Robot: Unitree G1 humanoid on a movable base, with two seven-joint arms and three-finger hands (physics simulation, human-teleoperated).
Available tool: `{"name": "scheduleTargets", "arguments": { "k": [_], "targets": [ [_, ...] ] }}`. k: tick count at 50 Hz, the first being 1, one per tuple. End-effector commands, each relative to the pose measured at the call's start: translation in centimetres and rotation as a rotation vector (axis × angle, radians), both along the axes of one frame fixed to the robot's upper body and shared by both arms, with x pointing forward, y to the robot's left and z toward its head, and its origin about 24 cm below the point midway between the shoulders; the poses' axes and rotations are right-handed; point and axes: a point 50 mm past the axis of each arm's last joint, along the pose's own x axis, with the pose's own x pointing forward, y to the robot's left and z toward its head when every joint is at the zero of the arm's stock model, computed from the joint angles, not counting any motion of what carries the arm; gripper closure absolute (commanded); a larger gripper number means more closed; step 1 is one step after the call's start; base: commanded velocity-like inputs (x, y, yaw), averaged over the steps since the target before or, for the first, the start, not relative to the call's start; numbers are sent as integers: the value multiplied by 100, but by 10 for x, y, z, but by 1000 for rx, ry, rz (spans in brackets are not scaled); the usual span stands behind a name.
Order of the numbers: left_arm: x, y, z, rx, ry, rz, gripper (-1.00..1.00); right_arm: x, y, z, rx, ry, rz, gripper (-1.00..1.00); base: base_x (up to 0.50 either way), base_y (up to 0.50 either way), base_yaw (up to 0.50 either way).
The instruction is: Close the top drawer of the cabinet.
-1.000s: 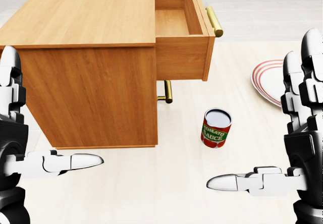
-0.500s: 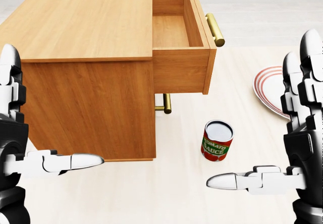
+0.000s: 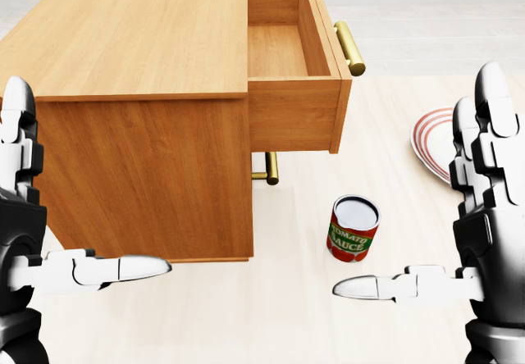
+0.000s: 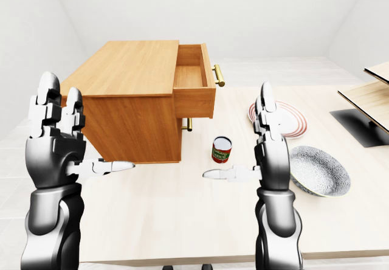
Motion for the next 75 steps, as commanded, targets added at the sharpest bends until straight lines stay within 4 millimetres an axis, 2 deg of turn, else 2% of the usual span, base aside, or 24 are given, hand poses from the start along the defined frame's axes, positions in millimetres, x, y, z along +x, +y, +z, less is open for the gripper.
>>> {"name": "scheduleTargets", "arguments": {
  "k": [1, 4, 7, 8, 15, 18, 24, 33, 34, 39, 43, 60, 67, 75],
  "targets": [
    [0, 1, 0, -14, -2, 3, -100, 11, 0, -8, 19, 39, 1, -100, 0, 0, 0],
    [-1, 0, 0, -10, -3, 3, -100, 20, 0, -8, 21, 36, 5, -100, 0, 0, 0],
    [-1, 0, -1, -7, 4, 3, -100, 26, -1, -14, 29, 67, 6, -100, 0, 0, 0],
    [-1, 0, -1, -8, 3, 2, -100, 30, -1, -22, 25, 105, 3, -100, 0, 0, 0],
    [-2, 0, 1, -7, -8, 4, -100, 39, -2, -32, 41, 152, 3, -100, 0, 0, 0],
    [0, 0, -1, -8, 4, 7, -100, 42, 2, -32, 44, 154, 13, -100, 0, 0, 0],
    [0, 0, -1, -5, 4, 7, -100, 63, 12, -42, 66, 206, 41, -100, 0, 0, 0],
    [0, 0, -2, -4, 10, 5, -100, 75, 18, -38, 82, 200, 57, -100, 0, 0, 0],
    [0, 0, -1, -5, 6, 5, -100, 81, 22, -36, 79, 198, 70, -100, 0, 0, 0],
    [0, 0, -1, -5, 5, 5, -100, 81, 22, -36, 80, 199, 70, -100, 0, 0, 0],
    [1, 0, -3, -4, 16, 5, -100, 98, 34, -33, 76, 208, 106, -100, 0, 0, 0],
    [2, 0, -4, -3, 19, 3, -100, 116, 43, -27, 83, 216, 125, -100, 0, 0, 0],
    [1, -1, -2, -2, 11, 2, -100, 125, 52, -35, 83, 267, 147, -100, 0, 0, 0],
    [2, -1, -4, -2, 20, 2, -100, 127, 54, -44, 89, 307, 149, -100, 0, 0, 0]
  ]
}}
